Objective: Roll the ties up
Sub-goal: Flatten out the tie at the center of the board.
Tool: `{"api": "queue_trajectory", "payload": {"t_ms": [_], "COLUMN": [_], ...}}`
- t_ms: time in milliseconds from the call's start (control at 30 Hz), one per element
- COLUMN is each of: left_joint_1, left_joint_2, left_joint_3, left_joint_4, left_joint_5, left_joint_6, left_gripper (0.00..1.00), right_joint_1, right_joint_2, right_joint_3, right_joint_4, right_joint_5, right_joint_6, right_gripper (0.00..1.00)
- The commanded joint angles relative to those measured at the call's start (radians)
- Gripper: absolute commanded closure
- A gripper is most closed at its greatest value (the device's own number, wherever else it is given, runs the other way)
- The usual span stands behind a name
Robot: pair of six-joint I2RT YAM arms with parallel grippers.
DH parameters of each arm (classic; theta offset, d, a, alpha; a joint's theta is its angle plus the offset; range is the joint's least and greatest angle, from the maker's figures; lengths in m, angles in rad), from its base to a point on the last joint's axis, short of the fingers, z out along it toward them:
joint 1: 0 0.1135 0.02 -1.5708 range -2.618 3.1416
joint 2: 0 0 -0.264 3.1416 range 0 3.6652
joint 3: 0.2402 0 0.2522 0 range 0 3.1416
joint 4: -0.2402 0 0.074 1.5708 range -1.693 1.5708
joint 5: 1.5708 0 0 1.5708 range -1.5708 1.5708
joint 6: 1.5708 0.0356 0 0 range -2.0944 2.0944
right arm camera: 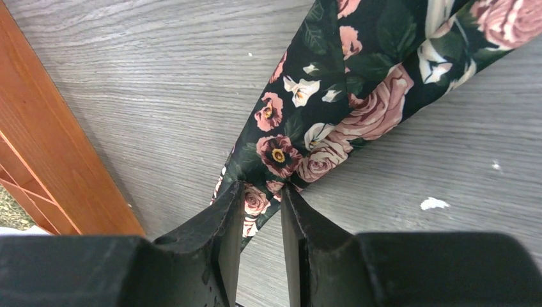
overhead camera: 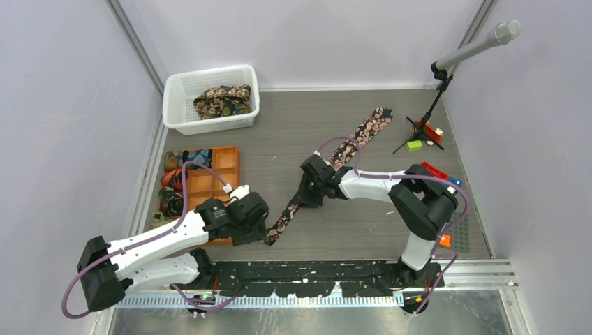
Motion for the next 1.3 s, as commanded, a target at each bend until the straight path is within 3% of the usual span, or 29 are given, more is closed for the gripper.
{"api": "queue_trajectory", "payload": {"t_ms": [0,300,533,767,933,1267], "left_joint_1": [-0.003,-0.003,-0.003,0.007,0.109,0.275], "left_joint_2": [0.005,0.004,-0.031,-0.024,0.046,-0.027], "left_joint_3": [0.012,0.04,0.101,0.004,-0.051,-0.129], "left_joint_4": [0.006,-0.017,-0.11,0.063,0.135,0.108], "left_joint_5": [-0.037,-0.1,-0.249,-0.241,-0.178,-0.176], "left_joint_6": [0.011,0.029,-0.051,-0.109,-0.019,0.097], "left_gripper": [0.45,0.46,0.44,0.45,0.46,0.46], "right_joint_1": [0.008,-0.012,-0.063,-0.074,-0.074,-0.074], "right_joint_2": [0.061,0.177,0.195,0.103,-0.001,-0.119], "right_joint_3": [0.003,0.09,0.123,0.12,0.146,0.114], "right_joint_4": [-0.004,0.035,0.035,0.041,-0.037,-0.074], "right_joint_5": [0.048,0.099,0.127,0.112,0.125,0.129], "right_joint_6": [0.027,0.023,-0.001,-0.043,-0.084,-0.086], "right_gripper": [0.66,0.69,0.72,0.7,0.68,0.67]}}
